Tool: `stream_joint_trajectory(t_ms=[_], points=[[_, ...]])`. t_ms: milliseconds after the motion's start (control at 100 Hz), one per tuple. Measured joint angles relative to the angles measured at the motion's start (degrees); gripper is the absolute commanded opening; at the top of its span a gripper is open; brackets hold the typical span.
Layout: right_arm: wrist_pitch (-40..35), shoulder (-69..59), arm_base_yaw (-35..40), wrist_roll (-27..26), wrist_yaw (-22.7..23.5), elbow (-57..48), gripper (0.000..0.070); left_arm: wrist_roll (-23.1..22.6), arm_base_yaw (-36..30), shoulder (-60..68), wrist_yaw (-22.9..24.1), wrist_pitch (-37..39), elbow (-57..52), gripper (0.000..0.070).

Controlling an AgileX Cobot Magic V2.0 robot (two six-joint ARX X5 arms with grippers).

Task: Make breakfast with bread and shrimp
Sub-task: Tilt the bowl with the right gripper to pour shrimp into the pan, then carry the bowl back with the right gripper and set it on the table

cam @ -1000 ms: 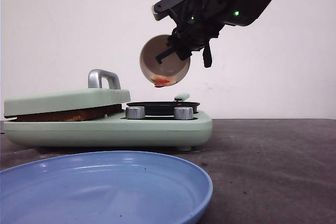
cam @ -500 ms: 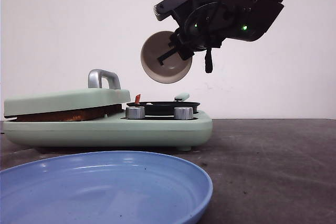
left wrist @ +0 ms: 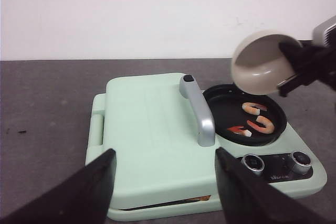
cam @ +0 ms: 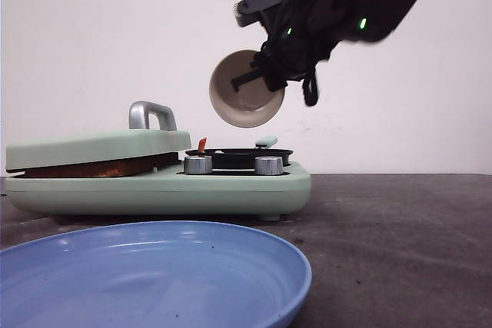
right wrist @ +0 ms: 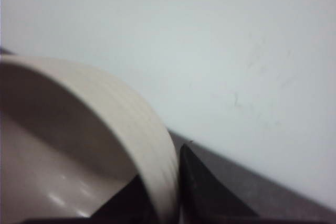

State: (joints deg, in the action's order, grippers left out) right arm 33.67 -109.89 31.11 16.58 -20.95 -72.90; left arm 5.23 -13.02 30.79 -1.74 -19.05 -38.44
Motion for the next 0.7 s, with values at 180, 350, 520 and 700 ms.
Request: stream_joint_trajectory(t_ms=[180, 350, 520, 700], points=[[-16.20, 10.71, -3.23, -11.28, 6.05, -0.20, 0.0000, 0.00, 0.00, 0.00, 0.00, -0.11, 0.00, 0.0313], [-34.05, 17.64, -10.05, -22.25, 15.26, -2.95, 0.0000, 0.00, 0.00, 0.00, 0.00, -0.50, 0.00, 0.0313], [-53.51, 18.93, -18.23, -28.57, 26.47, -9.03, 0.0000, 0.00, -0.02, 0.00, 0.00, -0.61, 0.00, 0.0313], [-67.89, 18.78, -25.68, -30.27, 38.86, -10.99, 0.0000, 0.00, -0.02, 0.00, 0.00, -1.29, 0.00, 0.0313]])
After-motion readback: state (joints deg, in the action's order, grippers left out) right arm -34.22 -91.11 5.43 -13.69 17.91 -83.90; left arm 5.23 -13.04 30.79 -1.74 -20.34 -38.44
